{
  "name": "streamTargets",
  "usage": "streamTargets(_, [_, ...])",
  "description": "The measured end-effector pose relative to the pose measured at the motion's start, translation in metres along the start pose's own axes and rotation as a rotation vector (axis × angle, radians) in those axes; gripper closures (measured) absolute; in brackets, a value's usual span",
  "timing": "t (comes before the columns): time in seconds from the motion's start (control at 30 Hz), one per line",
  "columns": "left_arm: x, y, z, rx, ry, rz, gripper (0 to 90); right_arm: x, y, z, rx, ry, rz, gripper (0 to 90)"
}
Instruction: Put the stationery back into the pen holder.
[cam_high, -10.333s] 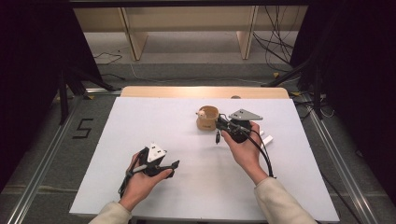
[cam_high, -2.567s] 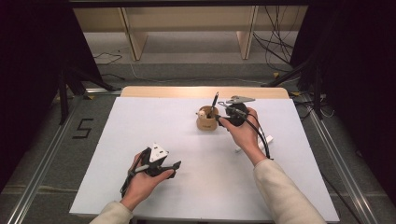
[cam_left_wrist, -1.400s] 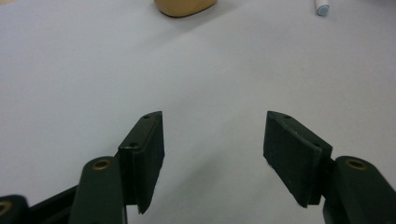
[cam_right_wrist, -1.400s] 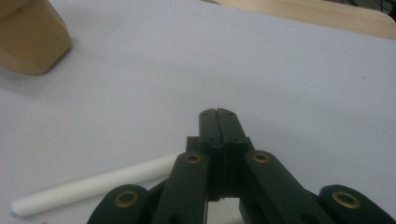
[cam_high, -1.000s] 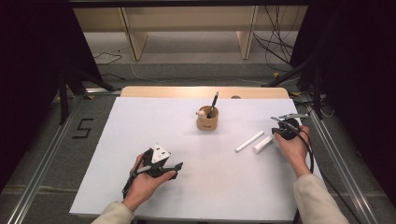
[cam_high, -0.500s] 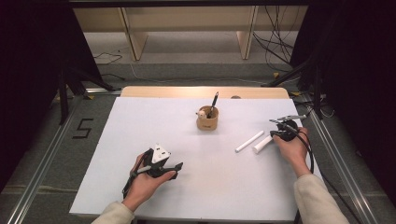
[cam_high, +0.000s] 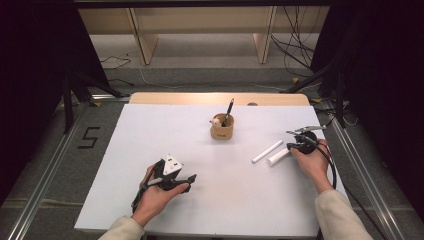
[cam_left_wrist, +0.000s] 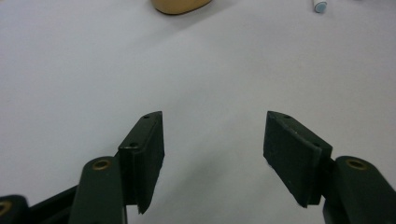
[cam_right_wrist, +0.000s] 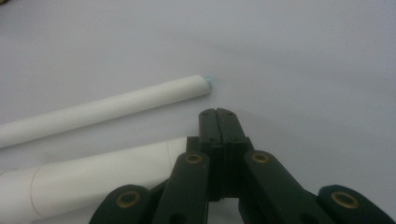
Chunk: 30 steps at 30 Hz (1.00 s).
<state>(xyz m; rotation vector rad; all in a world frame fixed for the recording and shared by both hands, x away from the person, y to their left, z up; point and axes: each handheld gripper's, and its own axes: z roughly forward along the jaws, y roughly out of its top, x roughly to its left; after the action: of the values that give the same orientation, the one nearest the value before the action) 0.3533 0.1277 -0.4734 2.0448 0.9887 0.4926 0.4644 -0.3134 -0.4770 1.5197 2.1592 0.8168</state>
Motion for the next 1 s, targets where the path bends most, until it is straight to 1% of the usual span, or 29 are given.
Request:
streamTargets(0.2, [-0.001,0.000,0.000,0.003,-0.002,0.006,38.0,0.013,-0.005,-0.003,-0.001,0.038,-0.027,90.0])
streamTargets(0.23, [-0.001,0.000,0.000,0.004,-0.003,0.006,38.0,0.016,-0.006,-0.004,-0.001,0.049,-0.023,90.0])
streamTargets(0.3, [-0.001,0.000,0.000,0.003,-0.004,0.008,38.1,0.021,-0.008,-0.004,-0.006,0.054,-0.043,90.0])
streamTargets(0.47, [-0.002,0.000,0.001,0.006,-0.008,0.011,38.1,0.032,-0.012,-0.006,-0.010,0.085,-0.057,90.0])
streamTargets(0.6, [-0.003,0.000,0.001,0.003,-0.012,0.013,38.1,0.038,-0.013,-0.006,-0.014,0.094,-0.066,90.0])
streamTargets(0.73, [-0.005,0.000,0.002,0.005,-0.015,0.018,38.1,0.045,-0.014,-0.006,-0.019,0.118,-0.074,90.0])
streamTargets(0.83, [-0.006,0.001,0.002,0.009,-0.023,0.024,38.1,0.052,-0.015,-0.006,-0.018,0.138,-0.079,90.0])
streamTargets(0.93, [-0.009,0.001,0.003,0.009,-0.028,0.025,38.0,0.058,-0.016,-0.006,-0.016,0.151,-0.091,90.0])
streamTargets(1.0, [-0.010,0.001,0.003,0.014,-0.033,0.033,38.1,0.062,-0.016,-0.006,-0.017,0.157,-0.095,90.0])
